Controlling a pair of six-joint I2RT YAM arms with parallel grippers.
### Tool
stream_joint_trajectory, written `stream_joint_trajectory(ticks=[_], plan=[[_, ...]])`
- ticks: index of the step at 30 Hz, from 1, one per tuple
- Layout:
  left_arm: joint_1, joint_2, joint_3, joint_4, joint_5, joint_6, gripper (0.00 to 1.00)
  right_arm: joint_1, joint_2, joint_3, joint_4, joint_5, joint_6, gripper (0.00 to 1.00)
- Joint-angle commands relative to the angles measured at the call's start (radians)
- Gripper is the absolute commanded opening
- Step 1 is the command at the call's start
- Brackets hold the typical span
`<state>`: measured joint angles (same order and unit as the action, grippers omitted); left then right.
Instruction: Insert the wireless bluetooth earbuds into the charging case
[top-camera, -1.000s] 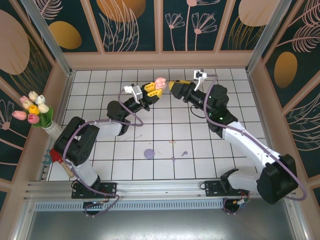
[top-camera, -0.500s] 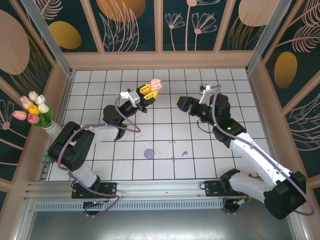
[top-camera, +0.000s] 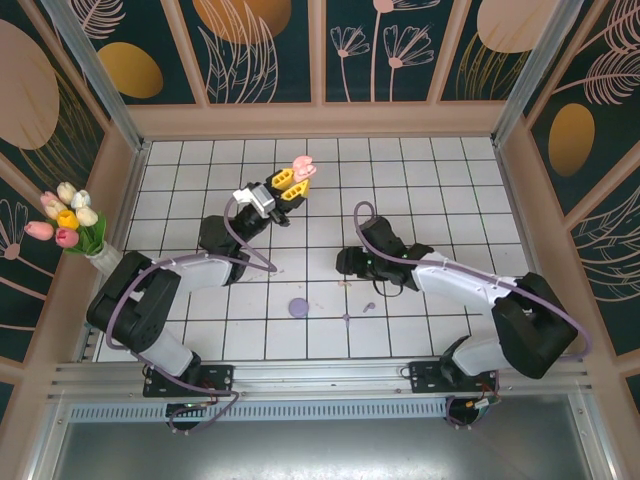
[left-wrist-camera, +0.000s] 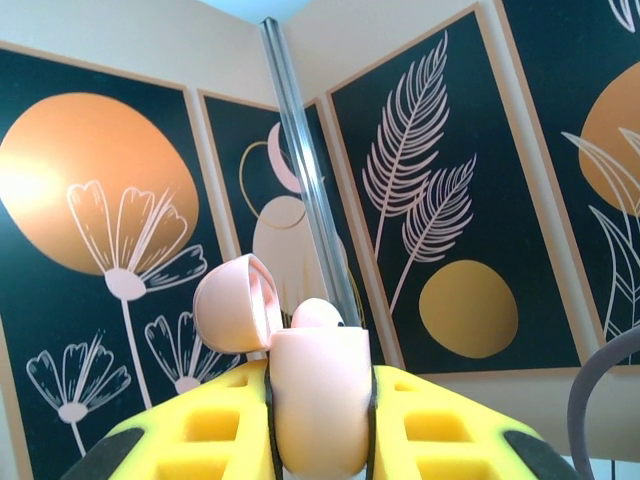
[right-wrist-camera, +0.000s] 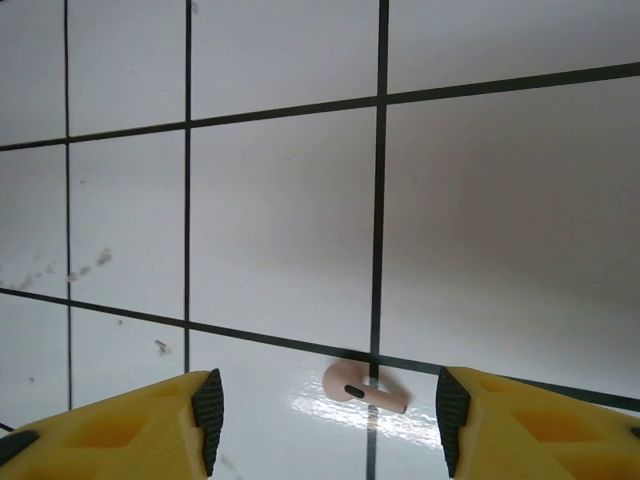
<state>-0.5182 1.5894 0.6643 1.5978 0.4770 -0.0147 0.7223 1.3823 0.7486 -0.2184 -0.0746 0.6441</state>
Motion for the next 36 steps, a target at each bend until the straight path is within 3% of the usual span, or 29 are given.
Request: stream_joint_trajectory(ticks=[1, 10, 36], plan=[[-0.003, -0.035, -0.024, 0.212, -0.033, 0.006, 0.0, -0.02, 0.019, 0.014, -0.017, 0.003, -0.127, 0.59], [-0.003, -0.046, -0.043, 0.226, -0.052, -0.015, 0.0, -0.033, 0.162, 0.072, -0.045, -0.096, -0.256, 0.57], [-0.002, -0.052, -0.049, 0.222, -0.066, -0.017, 0.0, 0.075, 0.329, 0.171, -0.155, 0.007, -0.309, 0.48]])
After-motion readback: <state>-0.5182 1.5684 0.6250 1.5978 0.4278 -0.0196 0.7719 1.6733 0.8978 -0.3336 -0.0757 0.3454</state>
